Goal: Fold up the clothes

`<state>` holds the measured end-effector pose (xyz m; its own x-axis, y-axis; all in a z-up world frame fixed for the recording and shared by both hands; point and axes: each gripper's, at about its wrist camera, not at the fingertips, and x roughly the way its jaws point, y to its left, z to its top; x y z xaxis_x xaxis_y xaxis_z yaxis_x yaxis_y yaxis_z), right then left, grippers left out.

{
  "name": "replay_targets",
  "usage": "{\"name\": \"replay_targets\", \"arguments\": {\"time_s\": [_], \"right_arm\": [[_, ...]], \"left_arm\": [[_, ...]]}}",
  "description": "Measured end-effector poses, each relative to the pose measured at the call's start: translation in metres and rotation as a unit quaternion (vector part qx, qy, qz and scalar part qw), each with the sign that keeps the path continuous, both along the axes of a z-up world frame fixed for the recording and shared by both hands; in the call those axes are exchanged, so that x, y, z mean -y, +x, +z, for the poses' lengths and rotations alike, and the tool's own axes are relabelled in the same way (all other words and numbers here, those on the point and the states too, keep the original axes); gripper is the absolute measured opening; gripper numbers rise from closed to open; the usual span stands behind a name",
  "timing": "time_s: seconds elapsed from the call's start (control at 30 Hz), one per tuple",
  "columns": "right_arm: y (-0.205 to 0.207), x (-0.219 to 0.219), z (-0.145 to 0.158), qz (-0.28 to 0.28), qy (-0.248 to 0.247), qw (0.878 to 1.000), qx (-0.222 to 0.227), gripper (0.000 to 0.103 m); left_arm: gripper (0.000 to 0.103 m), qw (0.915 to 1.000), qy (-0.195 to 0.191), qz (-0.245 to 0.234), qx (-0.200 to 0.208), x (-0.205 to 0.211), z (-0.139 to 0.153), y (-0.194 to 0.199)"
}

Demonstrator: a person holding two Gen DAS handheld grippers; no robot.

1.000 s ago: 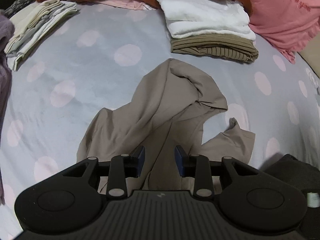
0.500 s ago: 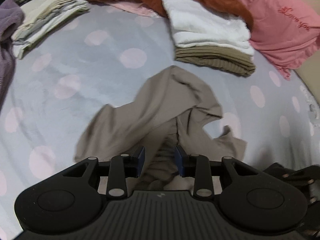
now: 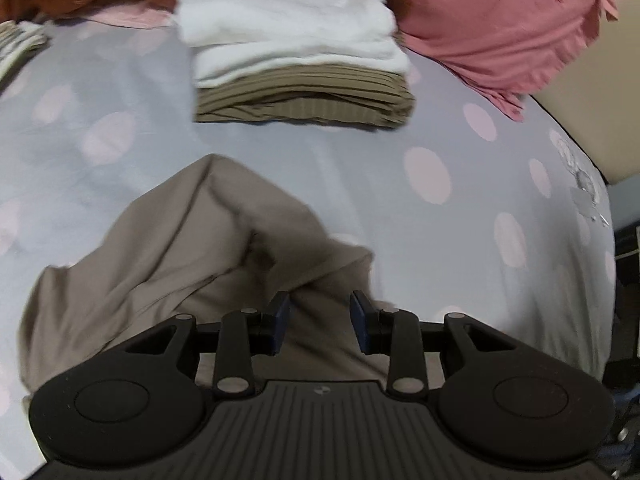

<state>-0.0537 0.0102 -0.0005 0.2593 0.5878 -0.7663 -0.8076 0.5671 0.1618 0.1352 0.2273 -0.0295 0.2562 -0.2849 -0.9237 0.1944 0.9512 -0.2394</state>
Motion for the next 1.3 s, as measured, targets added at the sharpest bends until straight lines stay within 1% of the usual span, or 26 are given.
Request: {"name": "replay_targets", "arguments": {"time_s": [0.03,0.07,0.13,0.23,0.27,0.37,0.5,0.57,0.6,0.63,0.67,0.7,0.73,0.77,0.87,0.97,1.0,1.07,1.1,1.13,1.17,1.2,1.23,1.27,1.3], "right_arm": [[-0.002,0.004,0.0,0.001,-0.002,1.0,0.005,0.004],[-0.002,0.007,0.001,0.0,-0.001,1.0,0.007,0.004],[-0.002,0.012,0.001,-0.001,0.0,1.0,0.01,0.004],[0.001,0.017,0.001,-0.006,0.004,1.0,0.01,0.004],[0.001,0.018,0.0,-0.007,0.004,1.0,0.012,0.004],[0.003,0.023,0.002,-0.012,0.01,1.0,0.011,0.004],[0.006,0.028,0.004,-0.016,0.012,1.0,0.012,0.004],[0.007,0.029,0.004,-0.016,0.012,1.0,0.014,0.004],[0.007,0.028,0.003,-0.017,0.012,1.0,0.014,0.004],[0.008,0.028,0.003,-0.017,0.012,1.0,0.014,0.004],[0.009,0.029,0.003,-0.017,0.013,1.0,0.013,0.004],[0.009,0.029,0.002,-0.017,0.014,1.0,0.012,0.004],[0.01,0.029,0.002,-0.017,0.014,1.0,0.011,0.004],[0.011,0.03,0.002,-0.017,0.014,1.0,0.011,0.004],[0.014,0.031,0.003,-0.019,0.014,1.0,0.01,0.004],[0.016,0.03,0.006,-0.018,0.014,1.0,0.018,0.004],[0.016,0.03,0.008,-0.017,0.015,0.999,0.022,0.004],[0.015,0.029,0.012,-0.015,0.017,0.999,0.029,0.004],[0.013,0.029,0.012,-0.013,0.017,0.999,0.032,0.004],[0.011,0.029,0.013,-0.012,0.017,0.999,0.035,0.004],[0.009,0.028,0.013,-0.012,0.015,0.999,0.036,0.004],[0.006,0.028,0.012,-0.012,0.014,0.999,0.037,0.004],[0.005,0.028,0.012,-0.012,0.013,0.999,0.036,0.004],[0.004,0.029,0.012,-0.013,0.012,0.999,0.036,0.004],[0.002,0.029,0.013,-0.013,0.011,0.999,0.035,0.004]], "left_arm": [[0.039,1.0,-0.002,-0.001,-0.005,0.005,-0.001,0.005],[0.046,0.9999,-0.003,-0.002,-0.01,0.011,-0.002,0.01],[0.047,0.9997,-0.008,-0.004,-0.024,0.022,-0.007,0.021],[0.047,0.9978,-0.029,-0.001,-0.06,0.036,-0.021,0.037],[0.047,0.9971,-0.025,0.006,-0.072,0.04,-0.028,0.042],[0.047,0.9947,0.01,0.032,-0.097,0.049,-0.047,0.056],[0.047,0.9924,0.033,0.056,-0.104,0.053,-0.061,0.065],[0.045,0.9918,0.044,0.056,-0.106,0.056,-0.064,0.068],[0.035,0.9916,0.049,0.055,-0.107,0.058,-0.066,0.068],[0.022,0.9911,0.058,0.05,-0.109,0.06,-0.067,0.069],[0.0,0.9903,0.07,0.044,-0.112,0.062,-0.069,0.069],[0.0,0.9899,0.08,0.039,-0.111,0.064,-0.068,0.069],[0.0,0.9896,0.089,0.034,-0.108,0.065,-0.067,0.068],[0.0,0.9902,0.086,0.038,-0.104,0.063,-0.063,0.068],[0.0,0.9927,0.044,0.089,-0.069,0.035,-0.034,0.068],[0.0,0.9888,0.005,0.147,-0.023,-0.004,0.005,0.063],[0.0,0.9876,-0.003,0.156,-0.013,-0.014,0.018,0.06],[0.0,0.9881,-0.012,0.152,-0.019,-0.026,0.03,0.056],[0.002,0.989,-0.013,0.144,-0.03,-0.028,0.031,0.056],[0.007,0.9901,-0.009,0.133,-0.044,-0.024,0.027,0.057],[0.023,0.9908,0.002,0.124,-0.054,-0.018,0.019,0.057],[0.042,0.9912,0.015,0.115,-0.064,-0.01,0.009,0.058],[0.051,0.9913,0.028,0.106,-0.073,-0.003,0.0,0.058],[0.057,0.9912,0.034,0.102,-0.077,0.002,-0.009,0.058],[0.057,0.9907,0.034,0.103,-0.083,0.008,-0.02,0.06]]}}
